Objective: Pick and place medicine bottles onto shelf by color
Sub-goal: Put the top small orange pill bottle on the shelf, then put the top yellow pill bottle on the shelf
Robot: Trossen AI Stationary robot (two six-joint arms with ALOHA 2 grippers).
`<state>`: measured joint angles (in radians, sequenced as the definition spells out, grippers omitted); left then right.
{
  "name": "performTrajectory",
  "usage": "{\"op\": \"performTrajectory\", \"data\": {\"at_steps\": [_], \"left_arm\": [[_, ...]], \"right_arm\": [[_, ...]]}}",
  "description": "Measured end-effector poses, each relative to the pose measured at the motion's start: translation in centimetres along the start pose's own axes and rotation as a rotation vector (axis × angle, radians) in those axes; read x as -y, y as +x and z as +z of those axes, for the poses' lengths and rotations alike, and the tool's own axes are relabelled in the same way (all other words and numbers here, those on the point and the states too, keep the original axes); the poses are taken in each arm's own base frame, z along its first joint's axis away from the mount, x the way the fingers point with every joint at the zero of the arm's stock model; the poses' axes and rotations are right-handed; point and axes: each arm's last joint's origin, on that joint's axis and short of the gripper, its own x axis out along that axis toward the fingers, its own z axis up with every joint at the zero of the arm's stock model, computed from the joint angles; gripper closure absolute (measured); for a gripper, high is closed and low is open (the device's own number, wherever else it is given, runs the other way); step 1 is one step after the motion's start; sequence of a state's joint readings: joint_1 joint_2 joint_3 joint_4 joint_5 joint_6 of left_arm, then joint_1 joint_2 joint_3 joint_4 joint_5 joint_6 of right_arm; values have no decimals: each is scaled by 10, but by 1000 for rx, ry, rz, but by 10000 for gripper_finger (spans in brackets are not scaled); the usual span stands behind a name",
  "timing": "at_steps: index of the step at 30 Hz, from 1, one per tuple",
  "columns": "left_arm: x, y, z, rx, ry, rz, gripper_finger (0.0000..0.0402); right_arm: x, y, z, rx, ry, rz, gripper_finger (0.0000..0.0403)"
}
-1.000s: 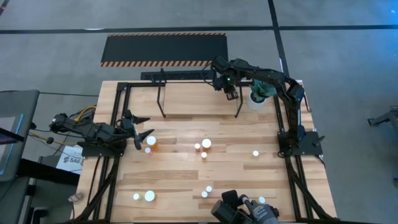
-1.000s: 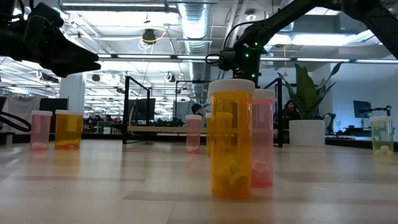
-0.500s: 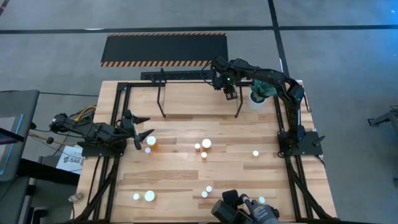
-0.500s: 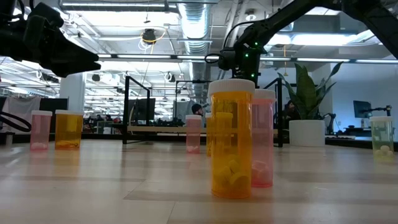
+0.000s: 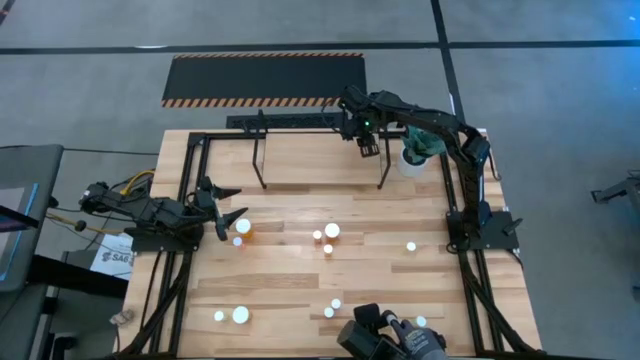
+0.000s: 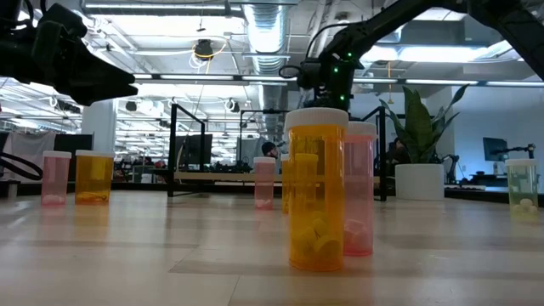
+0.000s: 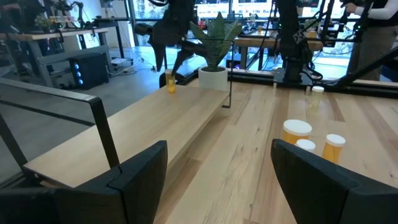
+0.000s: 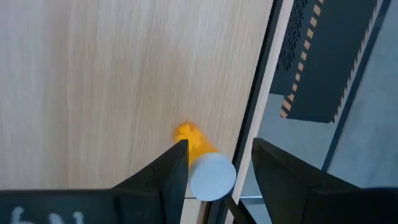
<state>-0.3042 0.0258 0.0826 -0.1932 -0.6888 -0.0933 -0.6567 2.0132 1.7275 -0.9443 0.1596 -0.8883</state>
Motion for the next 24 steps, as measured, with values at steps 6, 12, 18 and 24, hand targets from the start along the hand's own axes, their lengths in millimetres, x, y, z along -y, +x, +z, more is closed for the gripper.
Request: {"op": "performTrajectory", "data": {"at_steps": [6,12,18,24], "left_arm": [[0,0,0,0,0,-1,129],[0,0,0,0,0,0,129],[0,0,0,0,0,0,129],[0,0,0,0,0,-1,129]], "right_arm": [[0,0,1,40,23,22,204],[-2,-1,8,90,53,31,203],[-3,-30,29,138,44,4,207],[-3,-82,41,136,174,3,216]]}}
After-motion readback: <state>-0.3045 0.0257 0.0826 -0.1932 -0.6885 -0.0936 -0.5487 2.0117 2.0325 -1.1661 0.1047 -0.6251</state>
